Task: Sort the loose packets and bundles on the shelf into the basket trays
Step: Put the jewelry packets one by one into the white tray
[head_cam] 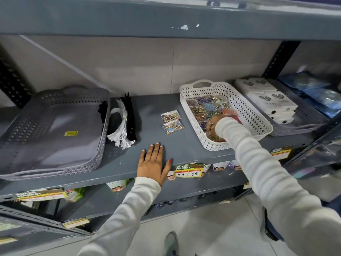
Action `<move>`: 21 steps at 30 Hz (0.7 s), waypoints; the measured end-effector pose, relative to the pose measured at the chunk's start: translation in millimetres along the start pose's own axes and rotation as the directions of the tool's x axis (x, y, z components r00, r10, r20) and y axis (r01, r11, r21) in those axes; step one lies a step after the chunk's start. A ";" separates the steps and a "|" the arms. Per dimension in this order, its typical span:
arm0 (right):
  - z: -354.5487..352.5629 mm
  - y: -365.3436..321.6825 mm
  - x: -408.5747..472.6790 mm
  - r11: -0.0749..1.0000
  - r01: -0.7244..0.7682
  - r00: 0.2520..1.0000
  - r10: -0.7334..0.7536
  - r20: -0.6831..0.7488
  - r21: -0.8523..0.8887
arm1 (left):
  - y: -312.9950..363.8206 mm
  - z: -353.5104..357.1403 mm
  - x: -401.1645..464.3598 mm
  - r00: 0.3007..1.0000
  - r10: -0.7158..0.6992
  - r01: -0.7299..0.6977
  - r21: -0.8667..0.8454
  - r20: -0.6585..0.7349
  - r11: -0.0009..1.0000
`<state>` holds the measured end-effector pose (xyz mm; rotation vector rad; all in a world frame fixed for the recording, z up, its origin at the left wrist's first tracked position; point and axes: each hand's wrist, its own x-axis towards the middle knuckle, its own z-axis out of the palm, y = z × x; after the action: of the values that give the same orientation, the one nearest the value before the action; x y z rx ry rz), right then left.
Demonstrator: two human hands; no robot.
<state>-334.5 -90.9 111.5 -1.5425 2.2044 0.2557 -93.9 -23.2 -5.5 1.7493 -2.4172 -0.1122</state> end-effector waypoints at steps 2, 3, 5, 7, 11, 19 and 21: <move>-3.3 -4.5 1.8 0.999 0.028 0.992 -0.023 -0.121 0.040 | 0.5 -1.0 -0.4 1.000 0.004 -0.004 -0.008 0.011 1.000; -8.2 -7.7 -0.6 0.999 0.048 0.983 -0.043 -0.180 0.021 | 0.8 -1.2 -0.4 1.000 0.011 -0.011 0.000 0.022 1.000; -21.9 -21.5 -2.1 0.993 0.116 0.959 -0.112 -0.262 0.000 | 0.9 -3.4 -0.4 0.999 0.006 -0.006 0.006 0.043 1.000; -30.7 -42.4 -1.0 0.972 0.234 0.919 -0.208 -0.336 0.038 | 1.4 -5.9 -0.8 0.999 0.006 -0.006 0.008 0.051 1.000; -25.5 -87.8 8.8 0.918 0.397 0.877 -0.375 -0.299 0.011 | 2.6 -6.2 -0.8 0.997 0.004 -0.004 -0.004 0.074 1.000; 10.7 -122.0 28.0 0.921 0.315 0.948 -0.319 0.018 -0.228 | -0.2 -12.0 -0.9 0.996 -0.031 0.038 -0.079 0.089 0.996; 15.1 -120.9 28.7 0.914 0.315 0.945 -0.327 -0.002 -0.256 | 0.1 -9.6 -0.3 0.997 -0.034 0.037 -0.051 0.072 0.998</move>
<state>-226.9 -153.2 96.7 -2.0378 1.9656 0.4148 -92.3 -22.6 4.0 1.7954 -2.4091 -0.2440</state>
